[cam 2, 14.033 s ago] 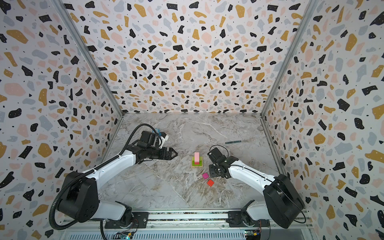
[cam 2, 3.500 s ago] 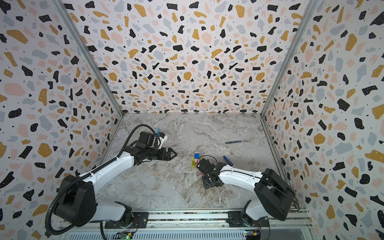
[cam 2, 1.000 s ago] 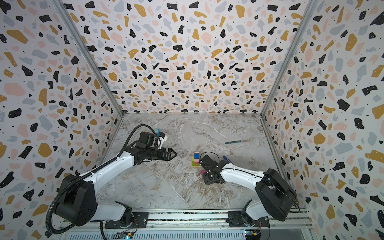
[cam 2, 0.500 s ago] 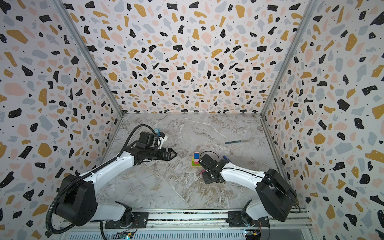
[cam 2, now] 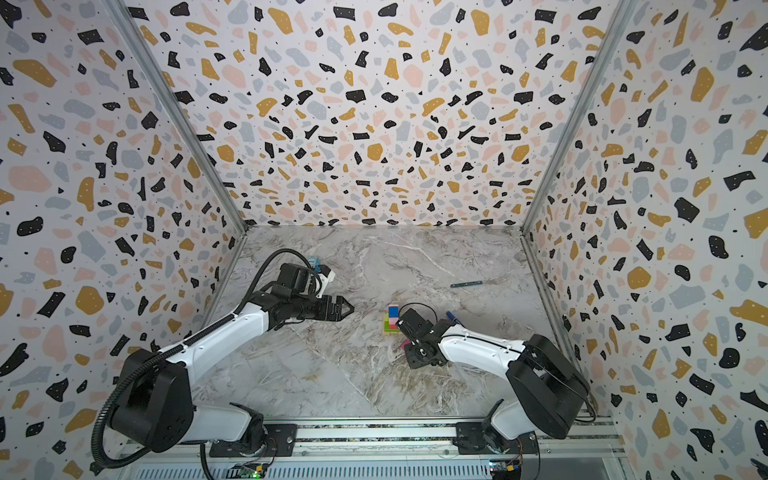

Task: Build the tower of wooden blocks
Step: 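Close the right gripper on the red cube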

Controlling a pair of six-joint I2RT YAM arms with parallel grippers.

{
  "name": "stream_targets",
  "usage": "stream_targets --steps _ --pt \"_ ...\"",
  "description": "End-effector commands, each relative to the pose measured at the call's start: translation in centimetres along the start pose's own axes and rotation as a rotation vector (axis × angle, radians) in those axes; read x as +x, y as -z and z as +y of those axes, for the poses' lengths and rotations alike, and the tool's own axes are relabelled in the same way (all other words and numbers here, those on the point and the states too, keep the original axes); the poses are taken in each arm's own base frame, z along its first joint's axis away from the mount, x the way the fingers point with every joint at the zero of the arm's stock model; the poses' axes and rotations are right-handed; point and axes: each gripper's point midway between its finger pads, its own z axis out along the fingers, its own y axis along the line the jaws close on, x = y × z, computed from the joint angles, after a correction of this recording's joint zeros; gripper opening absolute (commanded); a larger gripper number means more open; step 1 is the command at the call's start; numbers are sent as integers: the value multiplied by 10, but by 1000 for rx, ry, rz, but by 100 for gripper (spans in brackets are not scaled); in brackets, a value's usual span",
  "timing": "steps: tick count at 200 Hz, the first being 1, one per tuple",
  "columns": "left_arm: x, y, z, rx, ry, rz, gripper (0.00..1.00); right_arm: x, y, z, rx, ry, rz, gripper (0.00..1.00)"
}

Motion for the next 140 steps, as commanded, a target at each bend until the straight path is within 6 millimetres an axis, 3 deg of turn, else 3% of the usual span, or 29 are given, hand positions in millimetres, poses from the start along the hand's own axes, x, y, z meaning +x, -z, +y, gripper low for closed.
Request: stream_targets --steps 1,75,140 --pt "-4 1 0 5 -6 -15 98 0 0 -4 17 -13 3 36" --pt "-4 1 0 5 -6 -13 98 0 -4 -3 24 -8 12 36" --pt "-4 0 0 6 -5 -13 98 -7 4 -4 31 -10 -2 32"
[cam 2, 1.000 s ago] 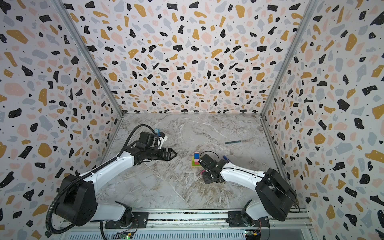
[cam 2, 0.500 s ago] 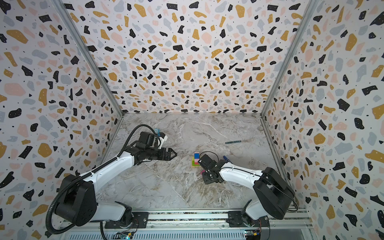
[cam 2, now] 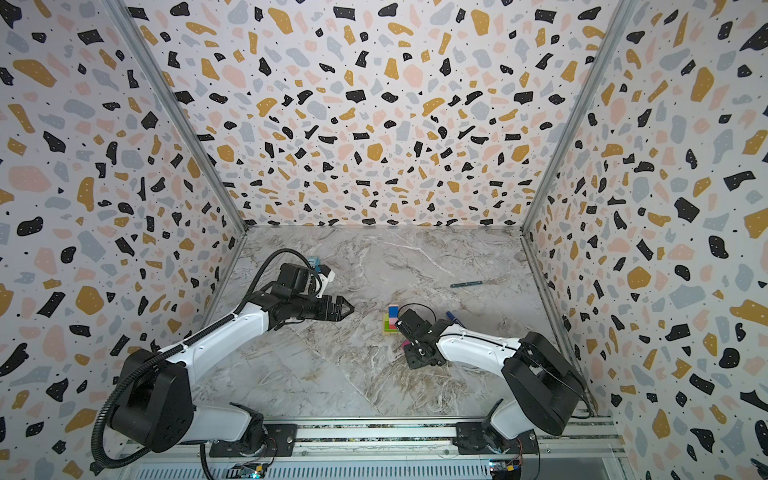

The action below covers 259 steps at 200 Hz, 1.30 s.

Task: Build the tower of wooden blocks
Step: 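Close the right gripper on the red cube, then lift the red cube and carry it over the blue cube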

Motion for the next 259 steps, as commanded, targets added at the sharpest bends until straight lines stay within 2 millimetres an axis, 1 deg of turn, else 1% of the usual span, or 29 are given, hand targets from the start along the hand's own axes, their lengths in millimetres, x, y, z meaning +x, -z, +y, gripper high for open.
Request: stream_targets --steps 1,27,52,75,100,124,137,146,152,179,209,259 --pt "-4 0 0 6 -5 -13 98 -8 10 -3 18 -11 -14 32" --pt "-4 0 0 6 -5 -14 98 -14 20 -2 24 -24 -21 29" --pt "-4 1 -1 8 -6 -13 98 -17 33 -8 67 -77 -8 26" --pt "-5 1 -1 8 -4 -15 98 -22 47 -5 59 -127 -7 26" --pt "-3 2 -2 12 -2 -13 98 -32 62 -2 49 -190 -24 26" --pt "-4 4 -4 20 -6 -19 98 -46 78 -3 77 -242 -40 26" --pt "-3 5 -5 27 -6 -18 98 -57 86 0 80 -254 -52 26" --pt "-3 5 -6 30 -7 -18 98 -61 88 1 91 -261 -50 26" --pt "-3 5 -6 32 -8 -18 98 -68 93 3 89 -262 -60 26" --pt "-3 6 -8 40 -10 -22 98 -88 101 8 103 -273 -78 26" --pt "-3 8 -9 45 -11 -24 98 -107 102 13 119 -272 -88 26" --pt "-4 8 -11 51 -13 -27 98 -127 91 25 118 -276 -71 26"
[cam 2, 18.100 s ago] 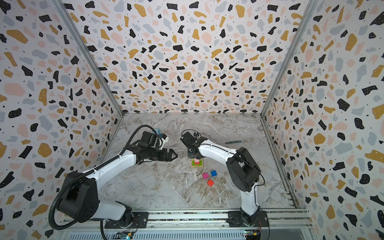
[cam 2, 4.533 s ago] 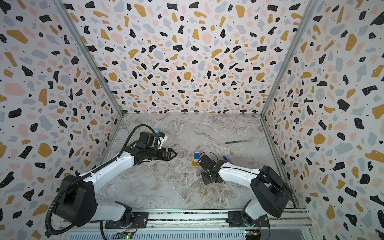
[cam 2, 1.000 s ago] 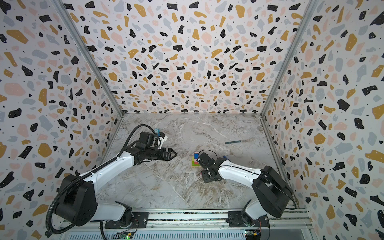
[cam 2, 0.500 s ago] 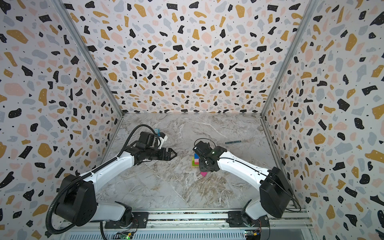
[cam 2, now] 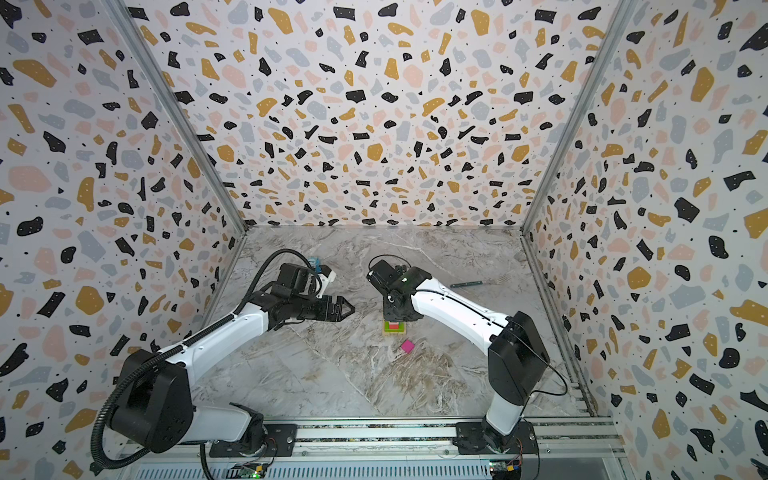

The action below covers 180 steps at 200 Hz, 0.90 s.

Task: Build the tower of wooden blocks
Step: 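Lift the red cube and carry it over the blue cube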

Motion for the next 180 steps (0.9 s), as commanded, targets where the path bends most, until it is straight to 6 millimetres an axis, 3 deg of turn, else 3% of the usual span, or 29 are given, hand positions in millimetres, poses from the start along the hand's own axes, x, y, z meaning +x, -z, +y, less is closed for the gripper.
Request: stream_targets --steps 1,80,180 --pt "-4 7 -6 23 -12 -31 98 -7 7 0 17 -17 -2 26" --pt "-4 8 -5 19 -13 -32 98 -30 5 22 -17 -30 -16 26" --pt "-3 6 -5 20 -10 -27 98 -26 -9 23 -20 -26 13 27"
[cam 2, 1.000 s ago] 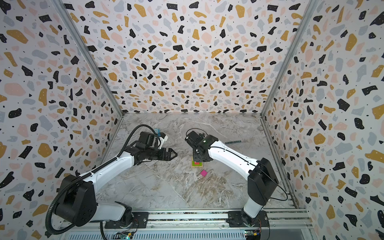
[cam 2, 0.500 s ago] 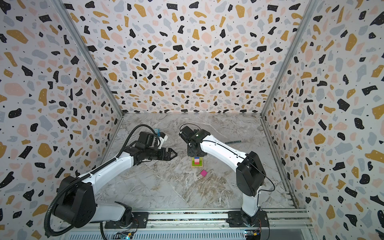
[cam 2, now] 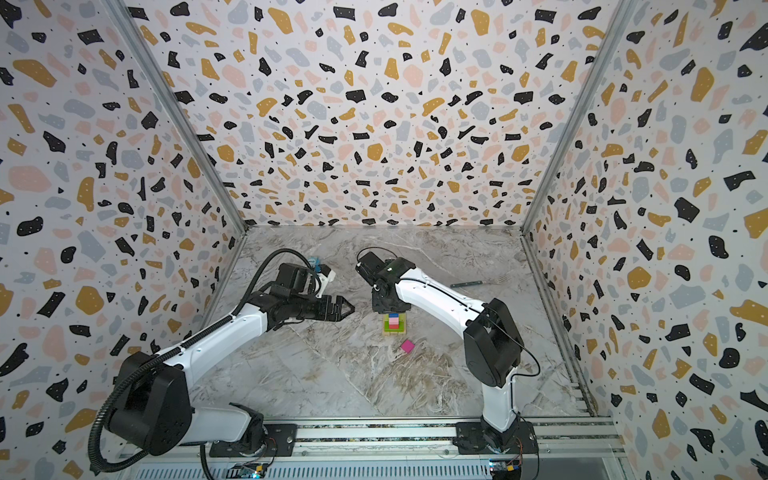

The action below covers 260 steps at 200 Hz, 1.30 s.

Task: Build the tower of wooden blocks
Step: 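Lift the red cube and carry it over the blue cube, then lower the red cube onto the blue cube with the right gripper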

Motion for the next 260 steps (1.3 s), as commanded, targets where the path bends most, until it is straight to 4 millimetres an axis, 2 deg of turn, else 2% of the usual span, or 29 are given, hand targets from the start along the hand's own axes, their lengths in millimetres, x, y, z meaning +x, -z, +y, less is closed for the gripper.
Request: stream_targets --steps 1,200,227,260 --pt "-2 3 -3 16 -5 -17 98 -2 8 -3 -6 -11 -7 27" --pt "-2 2 -1 9 -2 -15 98 0 4 -6 -42 -16 -5 29" --pt "-2 2 -1 10 -2 -16 98 0 5 -6 -45 -12 -5 36" --pt "-2 2 -1 10 -3 -16 98 -1 7 -6 -48 -13 -14 50"
